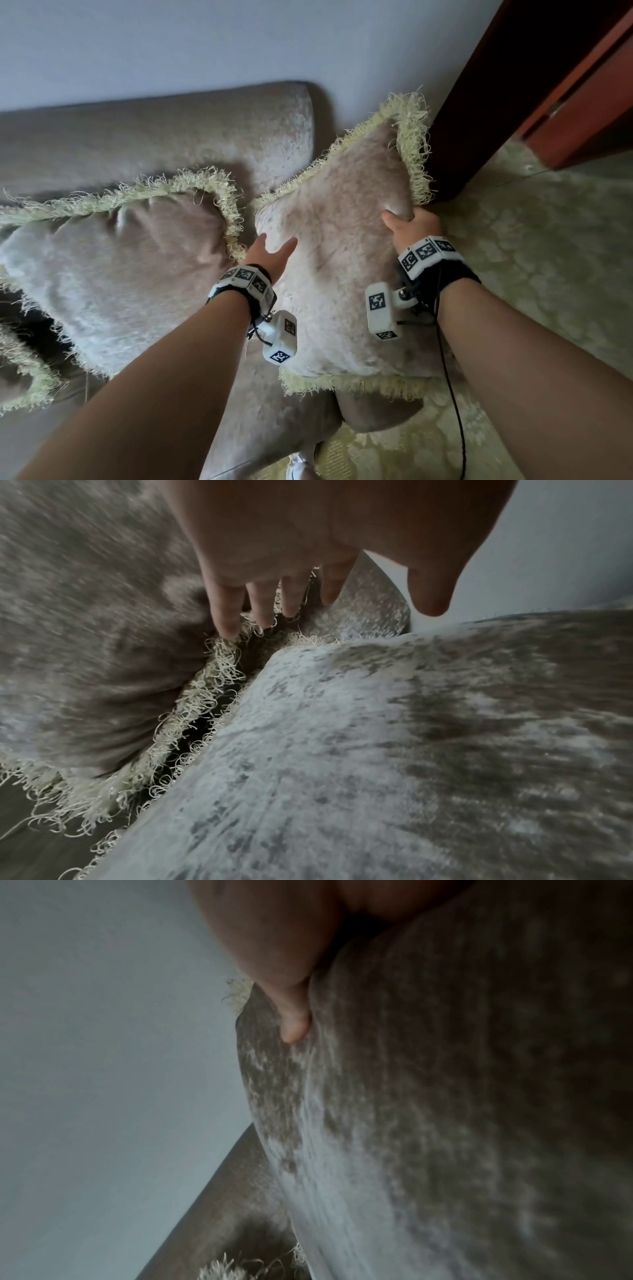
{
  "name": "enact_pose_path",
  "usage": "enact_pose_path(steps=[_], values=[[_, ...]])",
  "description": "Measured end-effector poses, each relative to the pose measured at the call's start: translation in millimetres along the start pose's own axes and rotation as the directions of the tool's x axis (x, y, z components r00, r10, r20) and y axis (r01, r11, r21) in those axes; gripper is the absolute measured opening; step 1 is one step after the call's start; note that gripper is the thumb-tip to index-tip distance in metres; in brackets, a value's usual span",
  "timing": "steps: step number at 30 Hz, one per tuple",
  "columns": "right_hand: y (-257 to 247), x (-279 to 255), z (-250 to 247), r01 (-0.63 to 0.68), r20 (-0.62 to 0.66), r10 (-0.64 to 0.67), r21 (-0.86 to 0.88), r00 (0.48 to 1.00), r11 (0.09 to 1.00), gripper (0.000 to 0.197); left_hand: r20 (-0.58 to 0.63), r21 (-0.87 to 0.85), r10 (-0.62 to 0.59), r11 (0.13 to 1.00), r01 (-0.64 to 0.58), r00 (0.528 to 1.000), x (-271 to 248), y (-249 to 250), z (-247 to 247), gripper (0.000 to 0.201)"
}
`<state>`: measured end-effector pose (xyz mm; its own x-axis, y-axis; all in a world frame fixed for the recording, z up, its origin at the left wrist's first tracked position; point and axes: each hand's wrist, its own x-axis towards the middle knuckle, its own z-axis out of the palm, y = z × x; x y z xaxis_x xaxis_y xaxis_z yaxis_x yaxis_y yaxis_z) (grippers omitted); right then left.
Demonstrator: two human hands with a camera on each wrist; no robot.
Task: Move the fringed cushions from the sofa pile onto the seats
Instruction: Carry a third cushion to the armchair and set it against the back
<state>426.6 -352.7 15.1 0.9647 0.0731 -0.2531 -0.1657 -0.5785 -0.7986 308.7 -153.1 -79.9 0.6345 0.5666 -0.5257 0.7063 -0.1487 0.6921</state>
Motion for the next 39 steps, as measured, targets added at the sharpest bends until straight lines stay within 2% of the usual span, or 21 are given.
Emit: enact_pose_path(steps=[9,17,24,27,31,32,34,36,37,39], values=[[-40.7,-15.5,-41.6,0.162,-0.142,-0.134,0.205,0.981,0.965,0.011,-0.03,0.004,0.097,0.995,-0.097,0.995,-27.8,50.5,-18.1,0.085],[-113.8,-30.6,-74.3,0.338,-0.177,-0.299,0.264,0.938,0.903,0.02,-0.149,-0.108,0.142,0.981,-0.159,0.979,-49.7,97.6,-70.2,0.096],[-191.7,-59.4,-98.0,0.493,-0.2,-0.451,0.396,0.87,0.775,0.028,-0.262,-0.228,0.109,0.958,-0.171,0.959,-61.5,118.0,-130.1,0.097],[-226.7,-76.4,-110.8,0.523,-0.208,-0.487,0.476,0.848,0.707,0.011,-0.285,-0.33,0.091,0.925,-0.187,0.954,-68.0,123.3,-153.3,0.109],[-265.4,-93.0,-126.5,0.533,-0.209,-0.516,0.569,0.831,0.626,0.004,-0.413,-0.451,0.047,0.857,-0.249,0.91,-81.1,135.9,-183.7,0.103],[-275.4,-96.3,-129.3,0.531,-0.207,-0.522,0.591,0.827,0.607,0.006,-0.443,-0.477,0.034,0.837,-0.268,0.896,-84.5,135.8,-195.6,0.11],[-289.2,-100.2,-136.0,0.518,-0.206,-0.516,0.622,0.832,0.587,0.011,-0.458,-0.528,0.014,0.8,-0.284,0.889,-86.5,129.4,-214.1,0.136],[-301.5,-102.3,-142.3,0.497,-0.202,-0.501,0.652,0.842,0.572,0.013,-0.438,-0.561,0.004,0.781,-0.276,0.899,-82.0,115.3,-231.9,0.171],[-308.7,-104.2,-143.9,0.476,-0.186,-0.492,0.669,0.851,0.57,0.013,-0.415,-0.571,0.014,0.775,-0.272,0.91,-79.3,108.9,-241.0,0.181],[-318.7,-107.4,-144.1,0.441,-0.16,-0.475,0.692,0.865,0.571,0.009,-0.351,-0.59,0.062,0.76,-0.272,0.935,-80.6,104.8,-251.1,0.183]])
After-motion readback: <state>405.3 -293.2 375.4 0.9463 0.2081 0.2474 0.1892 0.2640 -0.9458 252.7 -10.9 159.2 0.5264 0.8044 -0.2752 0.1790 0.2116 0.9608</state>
